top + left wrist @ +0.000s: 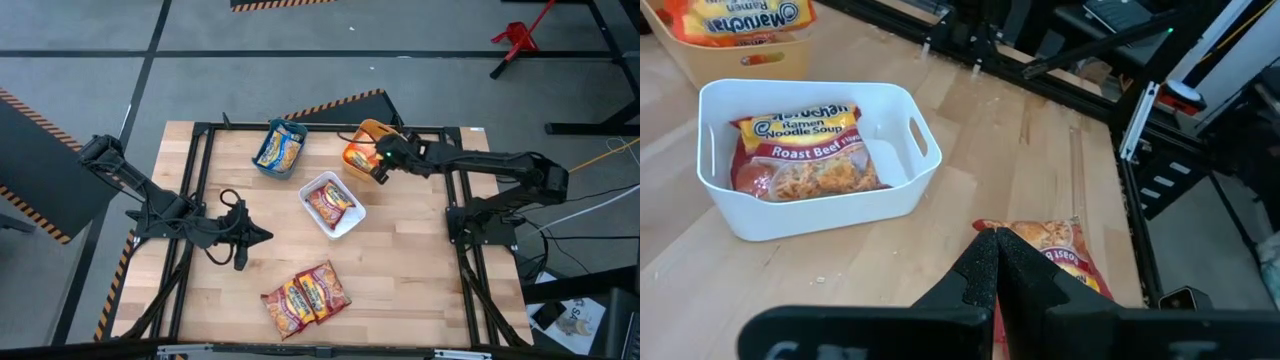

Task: Sort Maruchan noodles
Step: Put the orange noodle pack into the yellow bin

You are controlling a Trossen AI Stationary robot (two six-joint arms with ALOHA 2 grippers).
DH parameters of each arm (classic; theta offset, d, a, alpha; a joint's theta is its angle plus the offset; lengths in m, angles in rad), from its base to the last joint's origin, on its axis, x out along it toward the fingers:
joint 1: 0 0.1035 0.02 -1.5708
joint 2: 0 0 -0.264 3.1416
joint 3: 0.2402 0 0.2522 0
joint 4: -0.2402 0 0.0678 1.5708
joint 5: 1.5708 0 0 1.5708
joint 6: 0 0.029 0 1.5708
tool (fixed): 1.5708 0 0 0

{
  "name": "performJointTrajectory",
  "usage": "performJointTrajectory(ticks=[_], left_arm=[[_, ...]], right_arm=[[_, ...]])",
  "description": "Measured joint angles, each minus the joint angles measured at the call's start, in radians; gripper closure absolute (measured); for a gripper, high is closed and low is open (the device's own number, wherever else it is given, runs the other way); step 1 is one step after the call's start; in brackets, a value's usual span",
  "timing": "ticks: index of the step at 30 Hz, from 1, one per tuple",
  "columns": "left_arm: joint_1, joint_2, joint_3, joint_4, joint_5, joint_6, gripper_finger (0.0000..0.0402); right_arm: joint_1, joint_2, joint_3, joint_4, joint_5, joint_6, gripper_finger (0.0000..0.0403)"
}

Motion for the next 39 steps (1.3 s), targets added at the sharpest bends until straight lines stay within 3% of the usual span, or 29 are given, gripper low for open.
performJointTrajectory(ticks=[11, 26, 35, 39], left_arm=[[0.000, 0.000, 0.000, 0.001, -0.004, -0.001, 0.0401], [0.000, 0.000, 0.000, -0.001, -0.004, 0.001, 0.0401], [0.000, 0.000, 0.000, -0.004, -0.004, 0.002, 0.0401], [0.000, 0.000, 0.000, -0.005, -0.004, 0.002, 0.0401]], right_arm=[[-0.063, 0.000, -0.002, 0.042, 0.000, 0.100, 0.0403], [-0.093, 0.003, -0.002, 0.058, 0.042, 0.501, 0.0403], [-0.078, 0.092, -0.002, 0.023, -0.003, 0.677, 0.0403], [-0.070, 0.104, -0.002, 0.043, -0.049, 0.663, 0.0395]])
